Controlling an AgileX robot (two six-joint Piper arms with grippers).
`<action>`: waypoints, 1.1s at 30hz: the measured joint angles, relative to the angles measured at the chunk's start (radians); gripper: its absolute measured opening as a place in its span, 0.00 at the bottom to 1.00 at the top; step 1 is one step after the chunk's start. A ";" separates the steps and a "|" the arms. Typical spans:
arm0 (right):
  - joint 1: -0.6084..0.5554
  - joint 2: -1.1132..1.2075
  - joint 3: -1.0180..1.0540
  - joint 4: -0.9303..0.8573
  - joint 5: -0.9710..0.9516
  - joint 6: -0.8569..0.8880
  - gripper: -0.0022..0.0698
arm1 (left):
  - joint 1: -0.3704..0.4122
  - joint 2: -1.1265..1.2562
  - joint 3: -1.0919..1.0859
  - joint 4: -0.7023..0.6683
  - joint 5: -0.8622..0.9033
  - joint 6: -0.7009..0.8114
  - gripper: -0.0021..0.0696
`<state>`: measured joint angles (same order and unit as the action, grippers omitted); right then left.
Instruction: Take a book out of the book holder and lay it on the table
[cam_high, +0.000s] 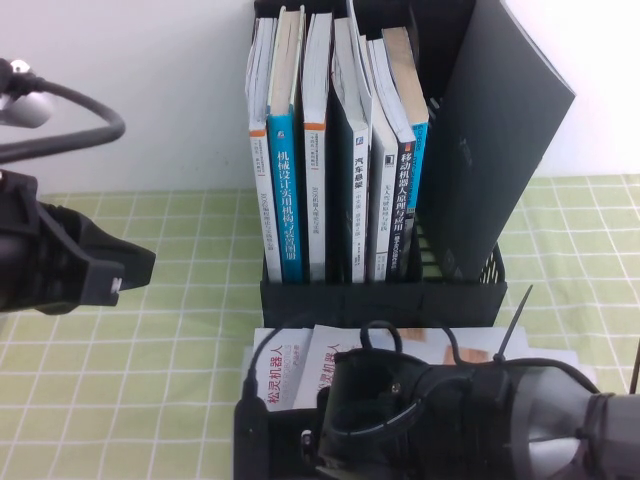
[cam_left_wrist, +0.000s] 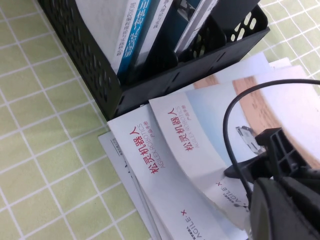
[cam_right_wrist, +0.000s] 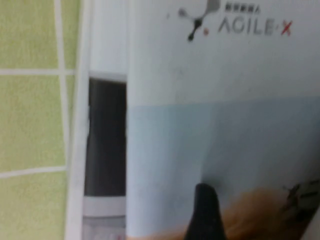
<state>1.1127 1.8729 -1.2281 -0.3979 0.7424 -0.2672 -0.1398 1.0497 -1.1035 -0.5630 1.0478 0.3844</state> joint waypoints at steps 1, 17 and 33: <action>0.000 -0.002 0.000 0.009 0.021 -0.002 0.70 | 0.000 0.000 0.000 0.000 0.000 0.000 0.03; -0.006 -0.343 0.000 0.556 0.110 -0.475 0.54 | 0.000 -0.002 0.000 0.000 0.000 0.000 0.03; -0.183 -0.791 0.000 0.681 -0.110 -0.355 0.03 | 0.000 -0.412 0.155 0.038 -0.125 0.023 0.03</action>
<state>0.9301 1.0820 -1.2281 0.2834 0.6329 -0.6219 -0.1398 0.6372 -0.9482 -0.5253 0.9228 0.4074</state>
